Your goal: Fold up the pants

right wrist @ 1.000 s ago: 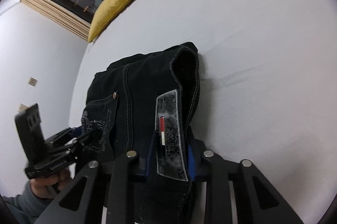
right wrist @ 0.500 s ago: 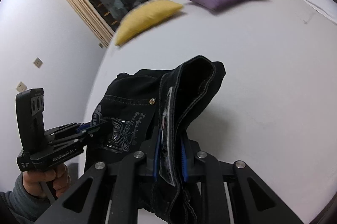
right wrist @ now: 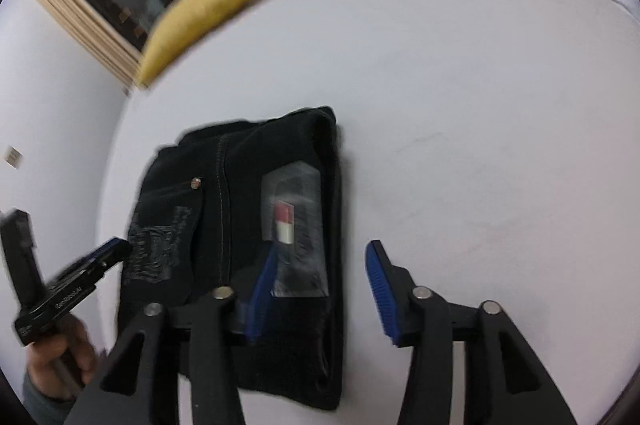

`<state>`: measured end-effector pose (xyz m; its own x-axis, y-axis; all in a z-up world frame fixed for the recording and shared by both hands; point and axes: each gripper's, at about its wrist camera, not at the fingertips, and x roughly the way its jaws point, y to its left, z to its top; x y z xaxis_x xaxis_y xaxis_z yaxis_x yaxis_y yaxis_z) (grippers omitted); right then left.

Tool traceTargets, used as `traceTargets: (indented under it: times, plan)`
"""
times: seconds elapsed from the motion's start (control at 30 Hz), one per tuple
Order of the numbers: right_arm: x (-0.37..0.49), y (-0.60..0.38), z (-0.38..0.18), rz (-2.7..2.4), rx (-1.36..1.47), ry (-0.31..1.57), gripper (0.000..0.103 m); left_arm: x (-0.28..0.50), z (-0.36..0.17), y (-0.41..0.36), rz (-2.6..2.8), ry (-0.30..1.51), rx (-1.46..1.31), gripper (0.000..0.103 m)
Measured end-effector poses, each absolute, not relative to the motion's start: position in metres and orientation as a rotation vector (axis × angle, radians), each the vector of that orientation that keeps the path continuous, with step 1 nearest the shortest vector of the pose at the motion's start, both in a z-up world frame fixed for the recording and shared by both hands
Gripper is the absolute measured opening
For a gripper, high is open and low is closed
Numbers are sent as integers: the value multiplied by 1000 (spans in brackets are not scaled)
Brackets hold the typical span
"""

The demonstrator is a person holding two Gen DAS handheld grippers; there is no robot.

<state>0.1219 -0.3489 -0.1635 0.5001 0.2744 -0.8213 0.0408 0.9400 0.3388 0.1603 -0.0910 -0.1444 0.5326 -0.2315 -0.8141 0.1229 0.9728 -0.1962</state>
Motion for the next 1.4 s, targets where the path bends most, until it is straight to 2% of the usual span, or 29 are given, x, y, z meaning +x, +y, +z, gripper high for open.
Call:
traceTargets:
  times: [0.03, 0.07, 0.1, 0.23, 0.33, 0.43, 0.47, 0.57, 0.67, 0.73, 0.83, 0.93, 1.17, 1.4]
  plan:
    - [108, -356, -159, 104, 329, 998, 62, 149, -137, -84, -202, 939, -135, 77]
    - [98, -362, -157, 76, 329, 962, 66, 138, -129, -79, -197, 899, -152, 83]
    - [83, -370, -152, 55, 346, 910, 68, 128, -121, -74, -195, 856, -172, 85]
    - [40, -376, -129, -11, 330, 778, 71, 88, -71, -63, -160, 678, -183, 102]
    - [17, -364, -87, -45, 245, 629, 80, 39, -12, -64, -74, 440, -64, 103]
    - [-14, -351, -31, -63, 163, 409, 96, -24, 51, -75, 32, 150, 65, 103]
    - [-25, -348, -15, -69, 148, 343, 103, -36, 63, -77, 59, 108, 81, 103]
    - [-63, -337, 40, -70, 105, 119, 103, -79, 111, -80, 109, -9, 91, 103]
    - [-89, -322, 81, -42, 62, 10, 103, -95, 140, -77, 13, 54, 28, 103]
    - [-110, -313, 101, -56, 25, -52, 103, -99, 151, -78, -23, 161, 25, 103]
    - [-134, -306, 119, -29, -2, -117, 103, -100, 151, -83, -50, 223, 60, 103]
    - [-142, -300, 127, -11, 0, -91, 103, -96, 137, -83, -7, 308, 43, 103]
    - [-102, -278, 88, 35, 45, 303, 103, -69, 74, -85, 19, 628, -25, 103]
    - [-79, -264, 21, -80, 32, 576, 103, -61, 29, -101, 28, 780, -7, 103]
